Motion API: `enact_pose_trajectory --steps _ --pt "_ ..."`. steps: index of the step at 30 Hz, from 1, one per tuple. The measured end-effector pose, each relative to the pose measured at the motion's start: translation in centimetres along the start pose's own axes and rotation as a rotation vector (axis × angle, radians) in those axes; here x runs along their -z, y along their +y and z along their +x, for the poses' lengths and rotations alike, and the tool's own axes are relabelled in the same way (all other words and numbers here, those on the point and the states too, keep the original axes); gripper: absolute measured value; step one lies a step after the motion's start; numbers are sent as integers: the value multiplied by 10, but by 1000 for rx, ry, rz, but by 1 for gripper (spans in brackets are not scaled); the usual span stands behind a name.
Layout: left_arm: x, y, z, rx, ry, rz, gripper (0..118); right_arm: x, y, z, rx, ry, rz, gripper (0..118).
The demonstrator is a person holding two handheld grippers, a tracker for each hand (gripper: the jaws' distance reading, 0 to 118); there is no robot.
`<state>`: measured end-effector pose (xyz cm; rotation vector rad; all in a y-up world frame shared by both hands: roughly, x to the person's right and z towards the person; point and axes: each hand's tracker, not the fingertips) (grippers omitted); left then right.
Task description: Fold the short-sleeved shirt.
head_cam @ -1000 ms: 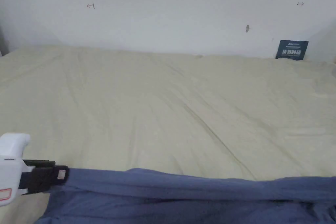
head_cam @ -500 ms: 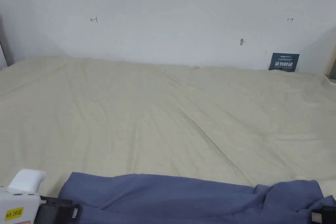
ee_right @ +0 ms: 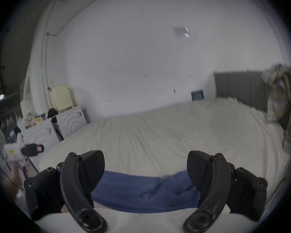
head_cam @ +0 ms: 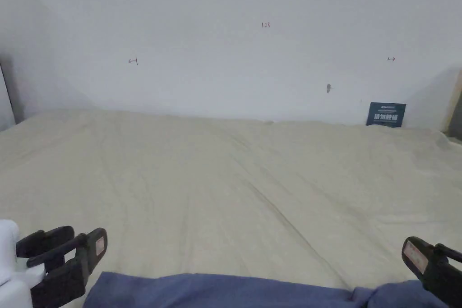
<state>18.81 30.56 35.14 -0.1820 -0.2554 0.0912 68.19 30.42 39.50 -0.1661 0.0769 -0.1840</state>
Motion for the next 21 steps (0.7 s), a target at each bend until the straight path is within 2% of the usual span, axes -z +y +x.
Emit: enact_pose_trajectory --steps 1,2,3,4,5,7,8,11,17,19,21 --pt "-2 -1 8 34 35 33 16 -2 -2 -8 -45 -21 27 101" --pt "-4 -5 15 62 67 80 0 -5 -5 -17 -83 -48 62 99" --pt "-8 -9 21 94 79 156 0 -4 -11 -21 -107 -70 98 94" --pt "-7 -17 21 75 60 165 0 -6 -14 -26 -114 -82 133 84" --pt "-8 -19 23 61 52 172 0 -8 -17 -30 -115 -94 160 59" --pt "-6 -24 29 38 69 164 0 -6 -20 -36 -91 -132 184 0" --pt "-4 -25 31 35 70 160 0 -7 -21 -38 -77 -152 210 0" --pt "-1 -32 32 27 77 147 0 -1 -19 -39 -38 -124 179 0" --pt "-5 -30 34 60 94 150 0 2 -18 -49 -126 -173 203 0" --pt "-13 -15 29 113 79 212 0 2 -12 -53 -147 -162 212 0" --pt "-10 7 15 130 55 184 0 2 -8 -56 -167 -126 208 0"
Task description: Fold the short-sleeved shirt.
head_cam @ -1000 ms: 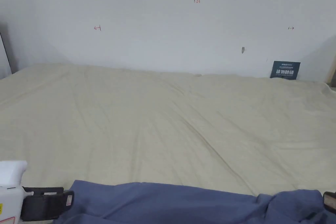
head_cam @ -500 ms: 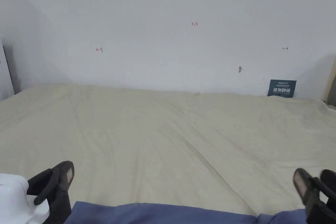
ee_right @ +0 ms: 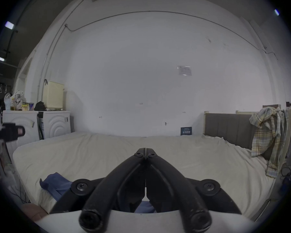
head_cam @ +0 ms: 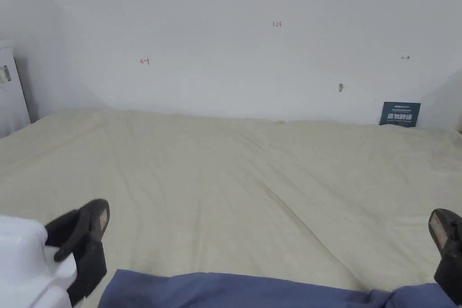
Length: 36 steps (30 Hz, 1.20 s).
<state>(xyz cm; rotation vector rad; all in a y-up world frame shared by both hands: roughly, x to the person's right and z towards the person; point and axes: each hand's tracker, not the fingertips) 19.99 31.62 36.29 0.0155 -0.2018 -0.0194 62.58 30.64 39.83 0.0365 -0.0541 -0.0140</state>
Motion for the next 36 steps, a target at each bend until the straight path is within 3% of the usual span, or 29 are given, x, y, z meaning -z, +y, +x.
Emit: enact_pose_trajectory --steps 2,3,6,8,10,11,13,14,18,22,25,30,31,32,33,34,36 --pt "31 11 -33 -68 -118 -233 0 3 4 -3 -14 29 -20 0" --pt "53 9 -54 -167 -179 -387 0 5 4 -4 -21 42 -34 0" --pt "102 -42 -113 -600 -385 -754 0 11 0 -10 -19 74 -72 0" --pt "122 -81 -137 -755 -371 -889 0 14 -5 -13 -8 101 -102 0" --pt "134 -116 -154 -805 -352 -982 2 18 -9 -17 16 115 -136 0" --pt "134 -128 -158 -803 -361 -966 22 20 -10 -18 29 115 -151 0" --pt "141 -149 -169 -828 -368 -974 95 24 -15 -19 47 109 -177 0" --pt "144 -158 -172 -842 -375 -982 118 26 -17 -19 50 100 -188 0" --pt "162 -195 -186 -962 -430 -921 118 35 -25 -16 61 84 -234 0" --pt "167 -201 -176 -1033 -583 -915 118 44 -33 -14 61 72 -271 0" --pt "175 -200 -157 -1079 -574 -958 118 48 -37 -15 79 68 -292 0" --pt "193 -192 -137 -908 -607 -992 117 54 -43 -22 95 78 -324 0" --pt "190 -185 -127 -859 -578 -974 111 54 -45 -22 97 84 -332 0" --pt "187 -182 -127 -830 -569 -979 76 54 -46 -22 98 91 -340 0" --pt "184 -179 -130 -801 -547 -975 20 54 -47 -23 96 98 -346 0" --pt "181 -176 -135 -750 -485 -963 5 53 -48 -23 88 106 -352 0" --pt "183 -178 -134 -617 -314 -958 5 51 -50 -24 73 118 -360 0"
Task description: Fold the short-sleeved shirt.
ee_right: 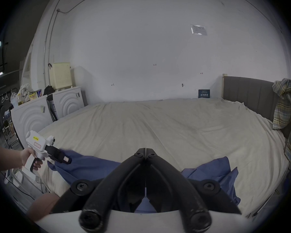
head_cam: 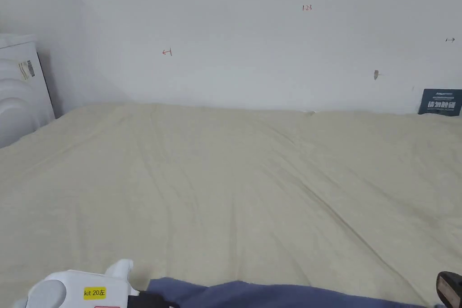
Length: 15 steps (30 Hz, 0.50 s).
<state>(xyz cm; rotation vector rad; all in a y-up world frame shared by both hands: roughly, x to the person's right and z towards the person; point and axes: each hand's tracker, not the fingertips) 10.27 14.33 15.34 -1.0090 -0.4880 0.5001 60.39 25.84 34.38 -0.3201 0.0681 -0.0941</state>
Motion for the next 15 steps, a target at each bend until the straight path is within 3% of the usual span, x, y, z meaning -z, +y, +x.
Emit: enact_pose_trajectory --steps 2,3,6,8,10,15 --pt "-4 0 -7 -82 -102 -72 5 -1 -2 -1 -4 8 -6 0" --pt "-3 0 6 -57 -65 -53 5 -1 -3 -1 0 18 -11 0" --pt "-19 6 33 162 101 -56 5 -1 -4 -3 -1 33 -21 0" --pt "-31 6 50 238 185 -45 5 -2 -3 -2 3 46 -14 0" --pt "-51 13 47 206 252 -36 5 -4 -3 -1 15 64 0 0" --pt "-79 20 51 236 637 -59 5 -8 -7 5 32 88 13 0"
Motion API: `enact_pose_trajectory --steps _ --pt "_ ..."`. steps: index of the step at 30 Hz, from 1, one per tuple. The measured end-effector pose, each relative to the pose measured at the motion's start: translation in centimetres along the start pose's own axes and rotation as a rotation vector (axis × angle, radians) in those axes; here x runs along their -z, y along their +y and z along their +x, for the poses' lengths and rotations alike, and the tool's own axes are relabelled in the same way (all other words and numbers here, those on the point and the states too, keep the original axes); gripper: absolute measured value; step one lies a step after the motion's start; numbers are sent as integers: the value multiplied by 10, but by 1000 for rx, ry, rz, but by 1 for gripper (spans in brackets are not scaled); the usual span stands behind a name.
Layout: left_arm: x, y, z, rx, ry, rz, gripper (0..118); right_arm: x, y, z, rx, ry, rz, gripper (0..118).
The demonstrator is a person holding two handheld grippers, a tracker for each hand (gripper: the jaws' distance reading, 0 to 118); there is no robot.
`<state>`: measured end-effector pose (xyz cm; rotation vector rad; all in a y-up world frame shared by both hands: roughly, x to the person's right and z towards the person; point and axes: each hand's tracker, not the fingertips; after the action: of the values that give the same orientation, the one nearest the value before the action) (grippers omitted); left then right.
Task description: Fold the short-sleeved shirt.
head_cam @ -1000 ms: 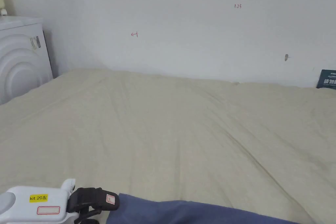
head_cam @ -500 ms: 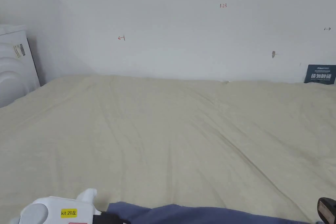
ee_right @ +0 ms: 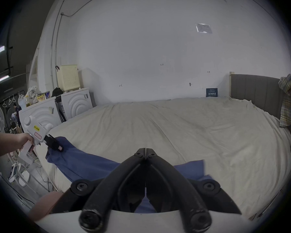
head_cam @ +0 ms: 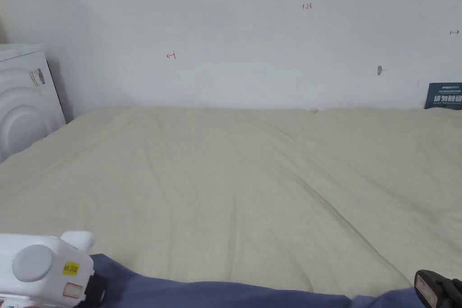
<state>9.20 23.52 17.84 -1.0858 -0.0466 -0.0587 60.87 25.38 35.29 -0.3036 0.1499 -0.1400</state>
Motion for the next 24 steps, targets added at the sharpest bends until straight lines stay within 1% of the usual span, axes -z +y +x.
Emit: enact_pose_trajectory --steps 2,4,6,9,11,12,13,14,15,16,18,21,24 --pt "-10 3 3 -38 -29 -16 5 -1 -2 4 10 5 -3 0" --pt "-23 5 29 -41 -62 -13 5 -2 -5 10 27 7 -5 0" --pt "-30 12 63 17 -67 -14 5 -3 -7 16 56 9 -11 0" --pt "-28 25 124 76 -200 -32 5 -7 -8 26 103 4 -14 0" --pt "-20 29 172 129 -292 -73 7 -11 -8 32 138 5 -9 0" --pt "-13 30 196 170 -329 -84 15 -14 -8 35 154 6 -7 0" --pt "-8 30 219 200 -381 -95 35 -16 -8 37 165 1 -6 0" --pt "-5 30 237 218 -428 -105 77 -18 -7 39 174 -2 -5 0" --pt "-1 33 254 226 -484 -131 98 -21 -7 42 183 -2 -5 0" --pt "2 32 266 211 -544 -147 105 -24 -7 44 190 -3 -4 0" --pt "-2 34 281 191 -598 -121 118 -29 -5 48 209 -2 -4 0" --pt "-15 38 279 186 -582 -98 118 -37 -5 51 209 -3 9 0" --pt "-27 39 254 171 -548 -57 118 -37 -6 56 203 -9 6 0"
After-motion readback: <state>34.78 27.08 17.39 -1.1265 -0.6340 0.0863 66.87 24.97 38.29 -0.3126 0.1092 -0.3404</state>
